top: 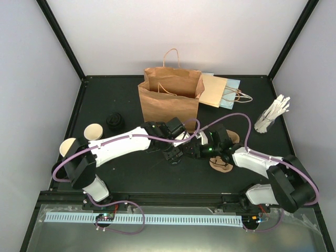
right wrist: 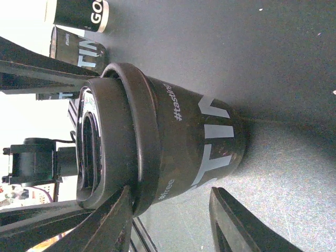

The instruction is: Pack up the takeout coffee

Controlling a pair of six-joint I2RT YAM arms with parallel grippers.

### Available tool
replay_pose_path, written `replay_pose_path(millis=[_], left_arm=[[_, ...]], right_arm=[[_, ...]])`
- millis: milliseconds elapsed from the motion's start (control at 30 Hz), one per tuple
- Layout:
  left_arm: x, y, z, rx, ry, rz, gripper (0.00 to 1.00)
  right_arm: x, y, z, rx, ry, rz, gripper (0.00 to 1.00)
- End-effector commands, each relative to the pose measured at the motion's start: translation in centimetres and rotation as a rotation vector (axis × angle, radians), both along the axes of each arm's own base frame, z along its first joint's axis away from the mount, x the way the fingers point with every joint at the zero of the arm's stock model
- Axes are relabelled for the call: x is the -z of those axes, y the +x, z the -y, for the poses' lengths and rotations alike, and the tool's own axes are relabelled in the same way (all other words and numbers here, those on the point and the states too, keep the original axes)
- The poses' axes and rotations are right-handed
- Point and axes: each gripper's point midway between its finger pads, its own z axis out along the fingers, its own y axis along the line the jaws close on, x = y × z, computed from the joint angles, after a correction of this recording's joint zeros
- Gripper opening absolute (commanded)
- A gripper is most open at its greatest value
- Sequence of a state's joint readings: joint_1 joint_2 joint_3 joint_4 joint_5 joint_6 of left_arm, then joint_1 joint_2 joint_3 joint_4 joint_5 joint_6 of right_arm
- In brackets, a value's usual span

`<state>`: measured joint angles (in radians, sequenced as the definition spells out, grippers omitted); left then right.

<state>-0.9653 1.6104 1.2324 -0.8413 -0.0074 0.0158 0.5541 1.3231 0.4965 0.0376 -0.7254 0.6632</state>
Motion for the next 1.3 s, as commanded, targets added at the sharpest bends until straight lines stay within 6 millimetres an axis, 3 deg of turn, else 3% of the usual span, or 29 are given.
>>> replay_pose_path(millis=[0,500,900,1267], left_arm=[[2.9,-1.4,-0.4,0.002,0.058,-0.089,0.66],[3.9,-2.3,-0.4,-0.014,0.048,-0.13,0.66],[4.3,-2.3,-0.5,-0.037,0.065,-0.129,0.65],[4.1,-2.2,-0.3,-0.034,0.06,-0.127,0.65]], right_arm=[[5.0,-1.4,2.3,0.068,-0.153,-0.098,0.43],[2.6,0.8,2.2,0.145,-0.162,-0.063,0.45],[-2.5,2.3,1.9,0.165,-0.099,0.078,0.47],[-5.6,1.7,1.0,0.097,-0.025,0.145,0.47]])
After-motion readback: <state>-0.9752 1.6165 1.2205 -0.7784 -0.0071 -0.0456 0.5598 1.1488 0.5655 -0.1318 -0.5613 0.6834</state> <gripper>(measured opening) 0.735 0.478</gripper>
